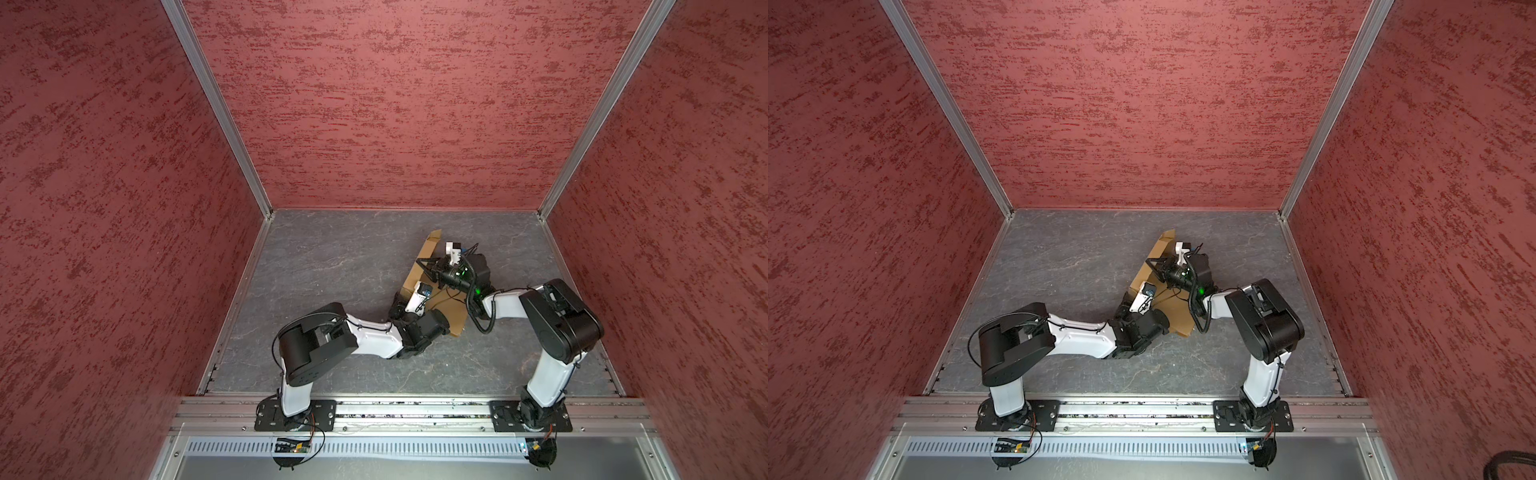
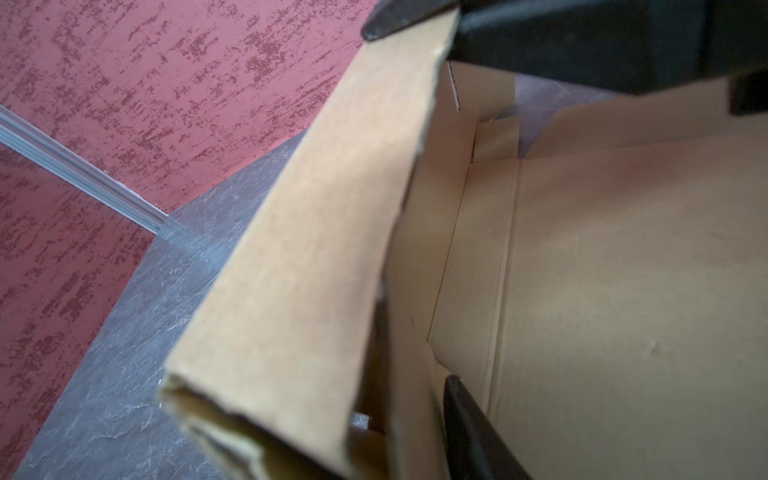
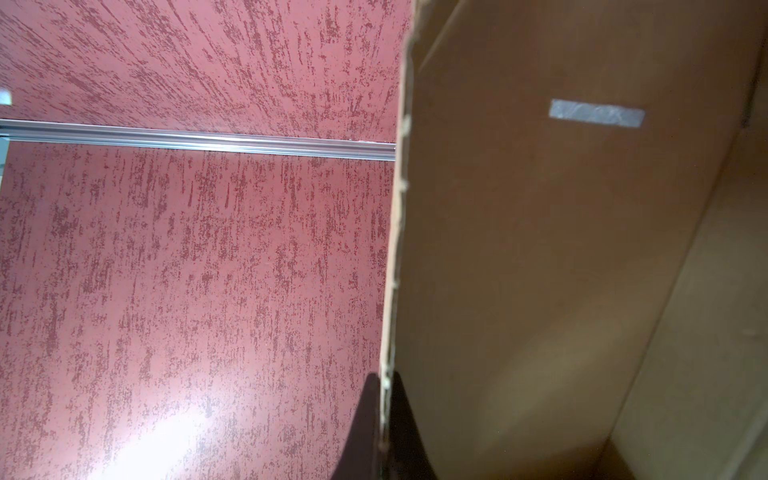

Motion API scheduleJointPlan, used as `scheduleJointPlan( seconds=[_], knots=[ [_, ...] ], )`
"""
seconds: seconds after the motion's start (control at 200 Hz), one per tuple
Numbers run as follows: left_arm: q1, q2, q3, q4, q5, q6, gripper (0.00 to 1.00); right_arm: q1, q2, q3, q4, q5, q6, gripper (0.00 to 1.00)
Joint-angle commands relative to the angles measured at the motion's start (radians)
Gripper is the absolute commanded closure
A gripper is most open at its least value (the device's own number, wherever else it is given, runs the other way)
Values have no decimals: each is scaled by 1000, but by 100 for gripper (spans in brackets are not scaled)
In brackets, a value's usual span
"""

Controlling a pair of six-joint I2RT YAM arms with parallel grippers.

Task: Fold the paper box

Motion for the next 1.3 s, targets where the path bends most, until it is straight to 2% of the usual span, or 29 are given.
scheduleJointPlan(
  seconds=[0.0,0.396,0.766,1.297],
  knots=[
    [12,37,3,-22,-17,1,55,0,11,8,-117,-33,-25,100],
    [50,73,74,-33,3,-1,64,0,-9,19,-153,-7,-29,100],
    [66,93,124,-69,13,-29,75,6,-10,9,-153,32,24,100],
    [103,60,107,-94,14,-88,94,41,-21,65,-231,91,36,90]
  ],
)
